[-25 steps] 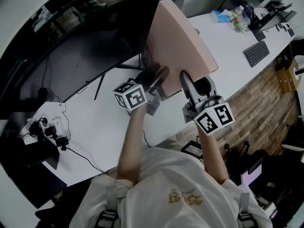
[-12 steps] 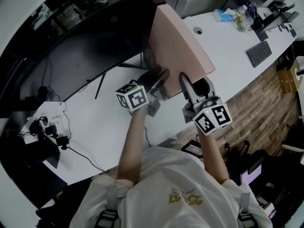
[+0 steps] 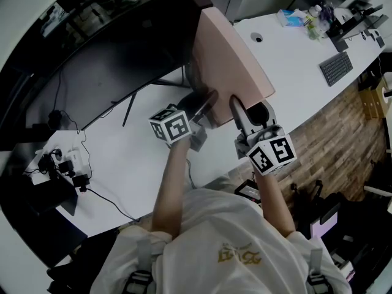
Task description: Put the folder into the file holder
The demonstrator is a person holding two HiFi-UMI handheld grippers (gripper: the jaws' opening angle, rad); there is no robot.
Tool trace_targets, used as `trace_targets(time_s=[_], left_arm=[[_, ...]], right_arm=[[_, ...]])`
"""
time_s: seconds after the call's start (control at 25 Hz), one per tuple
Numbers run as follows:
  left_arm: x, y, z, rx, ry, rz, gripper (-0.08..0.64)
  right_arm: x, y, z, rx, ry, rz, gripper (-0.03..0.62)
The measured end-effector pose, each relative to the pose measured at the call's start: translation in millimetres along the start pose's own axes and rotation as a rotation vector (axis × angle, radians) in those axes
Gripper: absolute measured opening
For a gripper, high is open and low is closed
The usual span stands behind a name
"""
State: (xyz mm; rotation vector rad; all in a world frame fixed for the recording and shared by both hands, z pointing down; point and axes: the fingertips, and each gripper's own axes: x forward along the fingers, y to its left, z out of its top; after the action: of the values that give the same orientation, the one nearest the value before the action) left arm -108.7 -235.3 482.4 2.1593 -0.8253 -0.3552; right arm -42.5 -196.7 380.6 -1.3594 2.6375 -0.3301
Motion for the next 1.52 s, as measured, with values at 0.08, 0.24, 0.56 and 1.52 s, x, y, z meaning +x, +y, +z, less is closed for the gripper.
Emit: trace_targets(time_s=[0.08, 0.24, 0.56, 1.52], left_arm=[[-1.3, 2.4, -1.9, -0.003, 0.004, 0.009, 0.193], [-3.9, 4.9, -4.3, -0.017, 0.005, 0.012, 0.19], [-3.9, -0.9, -4.7, -0.106, -0.041, -0.066, 0.233], [-9.8, 15.2, -18.7, -0.166, -0.032, -0.037, 0.236]], right_arm=[[0.0, 0.9, -2.8, -0.005, 0.002, -0.003, 0.192], [0.7, 2.8, -9.6, -0.015, 0.012, 0.0, 0.192], [0.5, 3.2, -25.3, -0.049, 0.065, 0.001, 0.192], [2.7, 1.9, -72.0, -0.11, 0.202, -0.032, 0.199]])
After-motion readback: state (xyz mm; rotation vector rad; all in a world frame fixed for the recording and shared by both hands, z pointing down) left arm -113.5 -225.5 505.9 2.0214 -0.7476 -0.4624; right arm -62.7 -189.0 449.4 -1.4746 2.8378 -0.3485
